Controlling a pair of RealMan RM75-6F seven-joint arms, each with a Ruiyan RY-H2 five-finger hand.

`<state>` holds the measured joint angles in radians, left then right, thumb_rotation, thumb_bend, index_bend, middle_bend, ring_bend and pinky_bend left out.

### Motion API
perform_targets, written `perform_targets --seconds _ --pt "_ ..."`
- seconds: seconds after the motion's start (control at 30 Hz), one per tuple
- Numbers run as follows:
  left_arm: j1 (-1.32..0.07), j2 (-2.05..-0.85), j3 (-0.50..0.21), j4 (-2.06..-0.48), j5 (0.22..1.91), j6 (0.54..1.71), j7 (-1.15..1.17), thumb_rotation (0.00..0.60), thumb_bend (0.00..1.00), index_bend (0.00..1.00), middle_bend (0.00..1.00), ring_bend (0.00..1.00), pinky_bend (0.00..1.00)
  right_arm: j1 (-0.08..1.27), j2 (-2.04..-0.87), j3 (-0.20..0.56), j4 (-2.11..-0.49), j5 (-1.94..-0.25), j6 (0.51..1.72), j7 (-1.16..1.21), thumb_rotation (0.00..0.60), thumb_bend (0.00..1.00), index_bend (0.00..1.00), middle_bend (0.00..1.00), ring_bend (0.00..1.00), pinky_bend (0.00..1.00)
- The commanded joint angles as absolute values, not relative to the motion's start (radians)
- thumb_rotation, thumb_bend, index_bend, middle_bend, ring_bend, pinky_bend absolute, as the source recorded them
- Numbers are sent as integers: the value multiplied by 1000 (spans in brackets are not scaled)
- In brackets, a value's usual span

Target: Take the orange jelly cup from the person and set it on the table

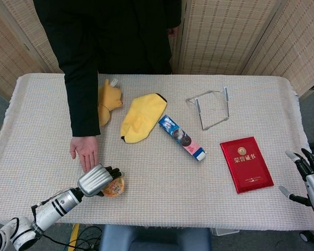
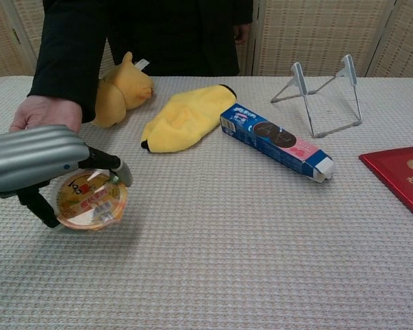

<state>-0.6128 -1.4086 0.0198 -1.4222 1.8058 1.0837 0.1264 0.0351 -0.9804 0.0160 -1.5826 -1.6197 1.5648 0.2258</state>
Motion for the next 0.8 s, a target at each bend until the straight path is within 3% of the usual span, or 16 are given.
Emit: perform_targets --seconds 0.03,0.17,0.27,0.5,0.8 --pt "-612 -1421 24 -1404 1779 1068 152 600 244 405 323 360 789 35 -981 16 -1582 -1618 1564 227 600 193 99 161 70 129" --pt "-597 -1419 32 -1412 1756 1077 171 600 196 195 45 66 471 34 -980 16 -1581 -1616 1564 228 600 192 98 161 70 129" --pt "-581 -1414 40 -1416 1764 1112 195 600 172 131 0 0 362 34 -981 16 -1580 -1618 1564 229 600 193 99 161 70 129" --pt "-514 -1359 64 -1478 1788 1250 198 600 144 78 0 0 311 31 -980 16 -1578 -1617 1568 231 600 193 99 161 70 129" --pt "-377 -1240 48 -1572 1656 1416 60 600 144 77 0 0 311 37 -981 16 -1578 -1623 1561 230 600 192 98 161 70 129"
